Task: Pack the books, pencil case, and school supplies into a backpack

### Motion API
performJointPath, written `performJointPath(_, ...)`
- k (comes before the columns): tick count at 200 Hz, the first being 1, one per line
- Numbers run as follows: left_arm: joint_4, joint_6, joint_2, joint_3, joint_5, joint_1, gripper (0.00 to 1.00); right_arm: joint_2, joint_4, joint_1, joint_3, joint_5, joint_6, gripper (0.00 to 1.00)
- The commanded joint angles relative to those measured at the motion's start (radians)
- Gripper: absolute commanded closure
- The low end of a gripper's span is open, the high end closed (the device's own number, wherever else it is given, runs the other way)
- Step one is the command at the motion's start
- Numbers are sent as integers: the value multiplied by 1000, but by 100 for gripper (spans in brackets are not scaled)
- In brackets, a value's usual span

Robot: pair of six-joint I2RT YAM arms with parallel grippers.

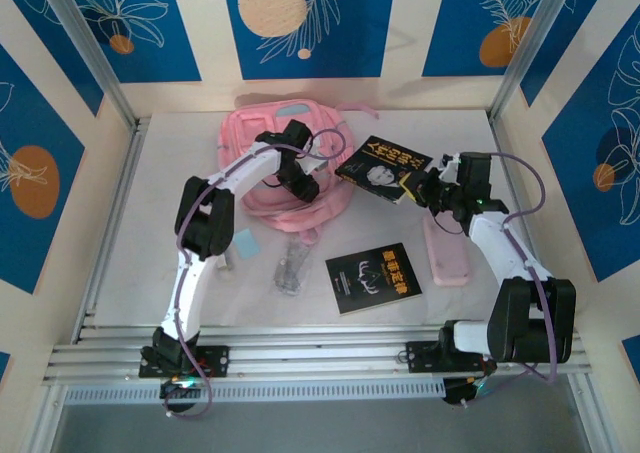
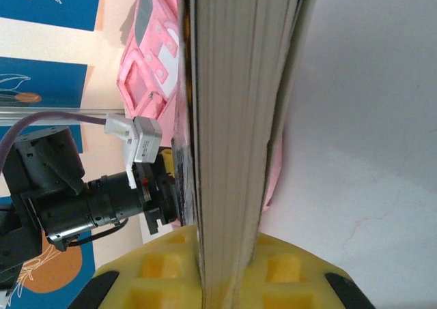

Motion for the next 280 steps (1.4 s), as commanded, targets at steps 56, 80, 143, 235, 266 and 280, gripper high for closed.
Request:
performJointPath(56,-63,-81,57,-83,9,24,100,-119,54,-73,-18,-49,22,100)
performJointPath(80,-38,-161,-33,-48,39,33,100,-126,41,-77,-10,-57,14,100)
performJointPath(143,-45,-288,-158,136,157,87,100,-177,19,-77,-27,-60,-26,100)
performJointPath(235,71,-463,-196,223,438,188,100,-193,21,6,-34,-23,-39,100)
performJointPath(266,100,-499,-197,246,471,192,100,-58,197,165,-19,9,50,100)
performJointPath(280,121,-520,-198,246,492,194,100,32,299,229,2,15,103,100)
